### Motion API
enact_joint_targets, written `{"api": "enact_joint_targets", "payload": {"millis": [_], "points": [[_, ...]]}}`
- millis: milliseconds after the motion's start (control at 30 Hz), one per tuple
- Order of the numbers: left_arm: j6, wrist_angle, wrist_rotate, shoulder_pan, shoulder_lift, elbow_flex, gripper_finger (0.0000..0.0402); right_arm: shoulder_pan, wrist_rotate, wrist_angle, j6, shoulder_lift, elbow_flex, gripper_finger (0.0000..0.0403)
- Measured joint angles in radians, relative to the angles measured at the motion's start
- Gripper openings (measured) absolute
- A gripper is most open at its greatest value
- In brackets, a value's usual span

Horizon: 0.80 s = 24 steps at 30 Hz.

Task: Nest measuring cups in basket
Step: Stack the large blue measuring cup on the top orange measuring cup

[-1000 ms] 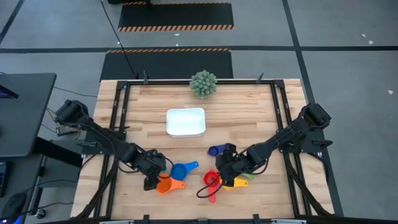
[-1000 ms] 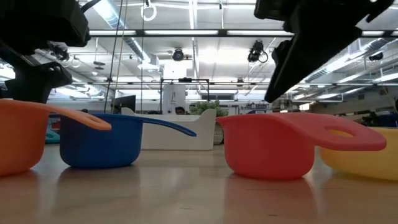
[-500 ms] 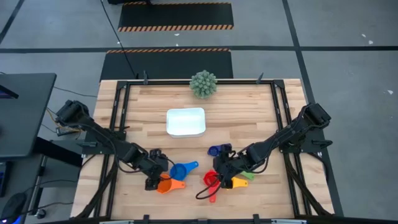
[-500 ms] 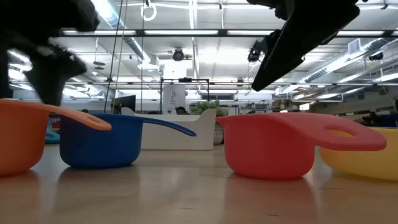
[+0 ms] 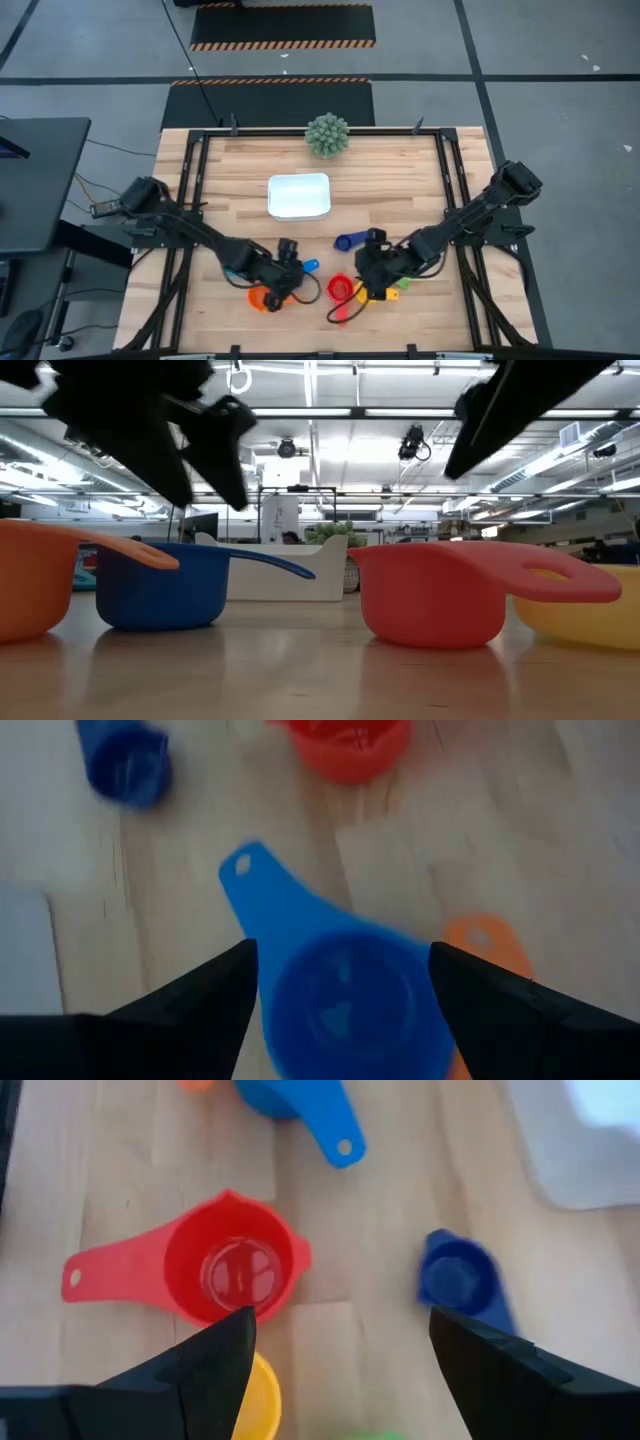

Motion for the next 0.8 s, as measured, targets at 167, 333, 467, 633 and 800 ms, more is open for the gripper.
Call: {"api": "enact_joint_targets", "payload": {"millis": [167,333,467,633,800], "points": [[0.114,0.045,0.003,0.016,0.12,0.092,0.0297,0.048,0.111,-0.073,0.053,-0.065,0.0,0.0306],[0.21,0.039,0.003,0.016,0.206,0.183,0.0297,0.083,0.177,-0.14,0.103,-0.095,0.0,0.0306],[0.265,0.016,0.004,0.02,0.268,0.265,0.0297,0.109,0.208,-0.188,0.134,-0.104,0.0,0.0306],[0.305,-0.077,0.004,0.025,0.33,0.367,0.0297,0.138,0.254,-0.25,0.176,-0.108,0.0,0.0306],[0.309,-0.105,0.002,0.02,0.337,0.418,0.0297,0.152,0.284,-0.26,0.188,-0.133,-0.026,0.0306]]}}
